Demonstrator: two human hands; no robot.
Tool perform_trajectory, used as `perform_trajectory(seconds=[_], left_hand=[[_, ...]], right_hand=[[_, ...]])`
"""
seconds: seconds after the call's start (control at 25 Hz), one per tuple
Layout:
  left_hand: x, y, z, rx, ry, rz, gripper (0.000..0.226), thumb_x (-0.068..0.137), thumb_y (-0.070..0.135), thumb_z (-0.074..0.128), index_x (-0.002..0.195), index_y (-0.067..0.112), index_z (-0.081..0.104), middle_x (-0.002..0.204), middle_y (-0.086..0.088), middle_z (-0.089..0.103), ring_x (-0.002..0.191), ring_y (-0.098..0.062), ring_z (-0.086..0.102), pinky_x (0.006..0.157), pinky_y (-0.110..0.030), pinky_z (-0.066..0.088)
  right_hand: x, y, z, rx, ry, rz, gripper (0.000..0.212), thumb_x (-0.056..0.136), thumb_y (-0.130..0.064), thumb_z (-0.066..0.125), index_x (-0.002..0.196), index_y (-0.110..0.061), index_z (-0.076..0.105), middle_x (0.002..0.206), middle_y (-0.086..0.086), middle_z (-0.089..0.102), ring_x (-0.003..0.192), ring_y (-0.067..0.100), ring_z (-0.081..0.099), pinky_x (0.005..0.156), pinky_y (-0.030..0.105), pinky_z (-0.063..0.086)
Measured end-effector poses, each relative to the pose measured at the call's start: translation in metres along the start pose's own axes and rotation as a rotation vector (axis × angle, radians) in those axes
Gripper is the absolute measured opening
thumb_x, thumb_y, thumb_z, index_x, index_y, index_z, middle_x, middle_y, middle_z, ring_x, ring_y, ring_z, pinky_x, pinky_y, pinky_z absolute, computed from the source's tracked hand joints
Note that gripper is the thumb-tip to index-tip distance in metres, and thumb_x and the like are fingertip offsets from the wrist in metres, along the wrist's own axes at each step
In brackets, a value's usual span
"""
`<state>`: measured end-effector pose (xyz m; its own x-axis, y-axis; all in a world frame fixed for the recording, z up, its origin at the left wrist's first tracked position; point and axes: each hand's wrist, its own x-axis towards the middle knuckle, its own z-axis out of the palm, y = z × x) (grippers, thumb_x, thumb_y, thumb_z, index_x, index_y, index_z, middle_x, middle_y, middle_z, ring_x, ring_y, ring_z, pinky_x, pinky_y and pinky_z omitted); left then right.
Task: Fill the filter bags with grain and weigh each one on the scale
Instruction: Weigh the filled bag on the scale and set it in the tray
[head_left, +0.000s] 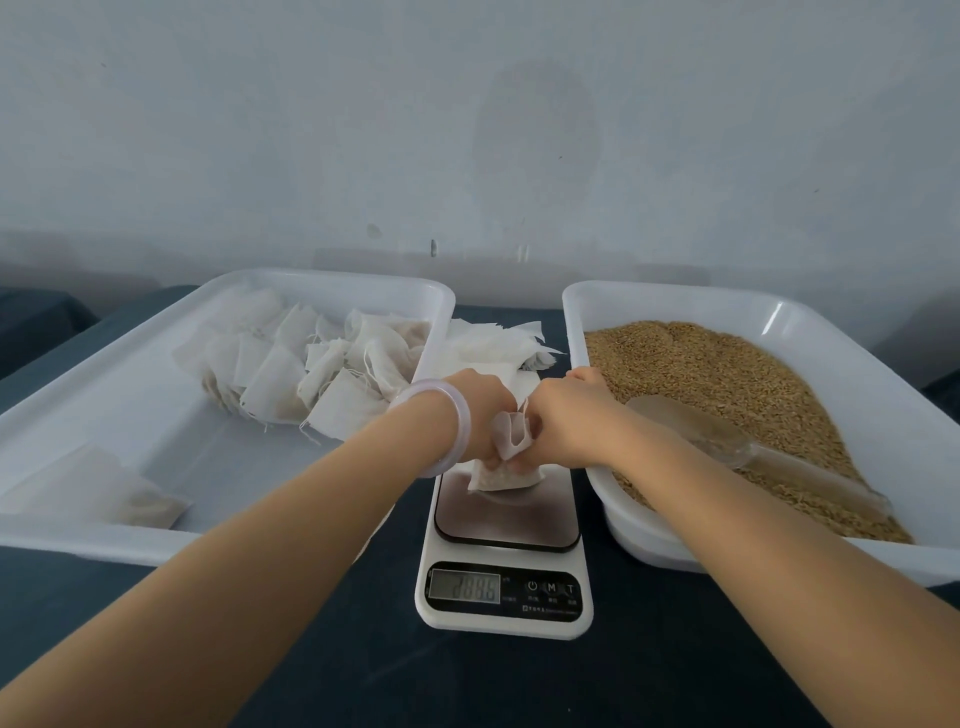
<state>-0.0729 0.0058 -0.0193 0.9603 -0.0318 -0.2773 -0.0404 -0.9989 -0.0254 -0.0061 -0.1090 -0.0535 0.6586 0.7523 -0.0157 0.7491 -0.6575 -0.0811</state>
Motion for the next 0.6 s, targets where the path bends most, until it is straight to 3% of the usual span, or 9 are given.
perform_trajectory(seconds=[0.16, 0.32, 0.48, 0.6], left_hand=[[0.001, 0.002, 0.0, 0.004, -0.021, 0.005, 0.027, 0.09, 0.024, 0.061, 0.113, 0.011, 0.061, 0.101, -0.004, 0.059, 0.088, -0.019, 0.052, 0.074, -0.025, 0.039], [0.001, -0.004, 0.005, -0.077, 0.01, 0.034, 0.011, 0.088, 0.023, 0.06, 0.091, 0.014, 0.054, 0.091, -0.003, 0.055, 0.08, -0.02, 0.049, 0.064, -0.025, 0.037], [-0.001, -0.014, 0.011, -0.2, 0.123, 0.063, 0.02, 0.08, 0.027, 0.064, 0.077, 0.021, 0.045, 0.078, 0.004, 0.055, 0.076, -0.019, 0.052, 0.061, -0.025, 0.038], [-0.001, -0.023, 0.013, -0.371, 0.208, 0.057, 0.029, 0.073, 0.027, 0.073, 0.086, 0.03, 0.047, 0.074, 0.015, 0.049, 0.079, -0.015, 0.052, 0.063, -0.024, 0.04]], right_hand=[[-0.002, 0.001, 0.0, 0.02, 0.0, -0.034, 0.045, 0.072, -0.05, 0.07, 0.048, -0.023, 0.042, 0.049, -0.01, 0.04, 0.059, 0.006, 0.039, 0.085, 0.032, 0.019], [-0.006, -0.001, 0.0, 0.019, 0.038, -0.025, 0.046, 0.071, -0.05, 0.07, 0.048, -0.025, 0.04, 0.049, -0.01, 0.039, 0.057, 0.004, 0.038, 0.094, 0.032, 0.022], [-0.01, -0.003, -0.001, 0.108, 0.122, 0.001, 0.056, 0.063, -0.057, 0.074, 0.048, -0.02, 0.034, 0.049, -0.01, 0.035, 0.056, 0.006, 0.036, 0.071, 0.026, 0.024], [-0.012, -0.002, -0.005, 0.211, 0.131, 0.024, 0.055, 0.056, -0.061, 0.077, 0.059, -0.018, 0.043, 0.057, -0.008, 0.042, 0.064, 0.012, 0.043, 0.057, 0.022, 0.022]])
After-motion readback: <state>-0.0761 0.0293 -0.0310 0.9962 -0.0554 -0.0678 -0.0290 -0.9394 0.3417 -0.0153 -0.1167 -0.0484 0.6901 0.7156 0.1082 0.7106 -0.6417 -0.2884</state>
